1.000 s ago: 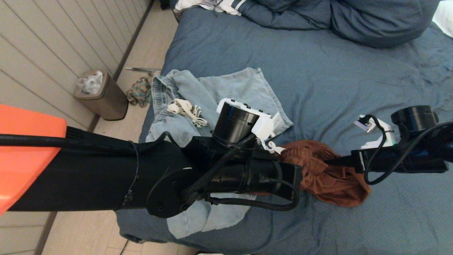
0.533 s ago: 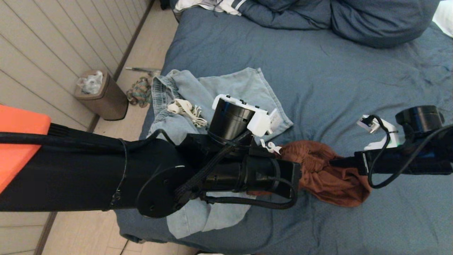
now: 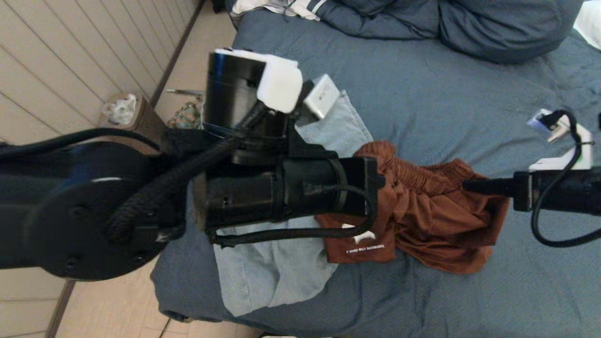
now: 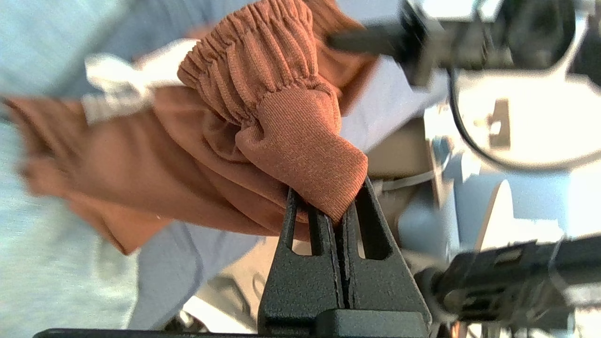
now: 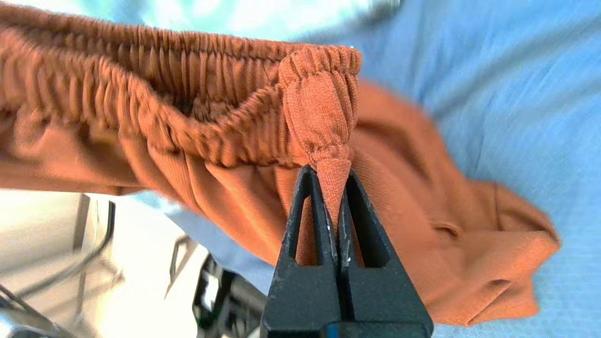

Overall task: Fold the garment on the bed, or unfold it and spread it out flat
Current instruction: Unford the brown shorts

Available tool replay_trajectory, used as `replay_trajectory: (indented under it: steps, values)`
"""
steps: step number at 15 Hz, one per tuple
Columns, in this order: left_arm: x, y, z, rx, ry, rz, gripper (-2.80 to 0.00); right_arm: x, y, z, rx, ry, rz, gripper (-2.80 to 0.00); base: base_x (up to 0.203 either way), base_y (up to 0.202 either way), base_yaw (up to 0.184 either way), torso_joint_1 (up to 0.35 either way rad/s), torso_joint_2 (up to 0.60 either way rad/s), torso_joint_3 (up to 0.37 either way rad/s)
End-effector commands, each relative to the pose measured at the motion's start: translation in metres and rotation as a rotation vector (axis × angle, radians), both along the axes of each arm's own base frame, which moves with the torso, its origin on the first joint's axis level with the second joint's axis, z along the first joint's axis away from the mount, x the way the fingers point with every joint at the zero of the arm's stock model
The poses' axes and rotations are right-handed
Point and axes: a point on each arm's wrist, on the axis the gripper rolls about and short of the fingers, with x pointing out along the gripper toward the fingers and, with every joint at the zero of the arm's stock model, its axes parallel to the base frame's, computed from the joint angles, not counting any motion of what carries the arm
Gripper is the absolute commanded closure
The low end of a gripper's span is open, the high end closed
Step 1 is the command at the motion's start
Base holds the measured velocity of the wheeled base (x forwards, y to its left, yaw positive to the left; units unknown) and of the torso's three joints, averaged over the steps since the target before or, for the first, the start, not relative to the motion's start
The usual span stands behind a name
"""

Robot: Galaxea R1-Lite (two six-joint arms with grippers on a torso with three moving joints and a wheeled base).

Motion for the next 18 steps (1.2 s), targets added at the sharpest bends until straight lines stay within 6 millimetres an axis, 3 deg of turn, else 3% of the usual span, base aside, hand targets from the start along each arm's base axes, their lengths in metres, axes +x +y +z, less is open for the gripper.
replay_trajectory:
  steps: [1, 9, 18]
  values:
    - [-0.017, 0.029, 0.034, -0.073, -0.05, 0.031, 0.0, -0.045, 0.007, 0.037, 0.02, -0.148, -0.013, 0.0, 0.0, 0.0, 0.0, 0.0, 0.0, 0.0]
    - [-0.043, 0.074, 0.095, -0.153, -0.112, 0.077, 0.0, -0.132, 0.021, 0.095, 0.08, -0.275, -0.01, 0.0, 0.0, 0.0, 0.0, 0.0, 0.0, 0.0]
    - [-0.087, 0.142, 0.13, -0.182, -0.18, 0.077, 0.0, -0.193, 0.029, 0.119, 0.084, -0.364, 0.018, 0.0, 0.0, 0.0, 0.0, 0.0, 0.0, 0.0]
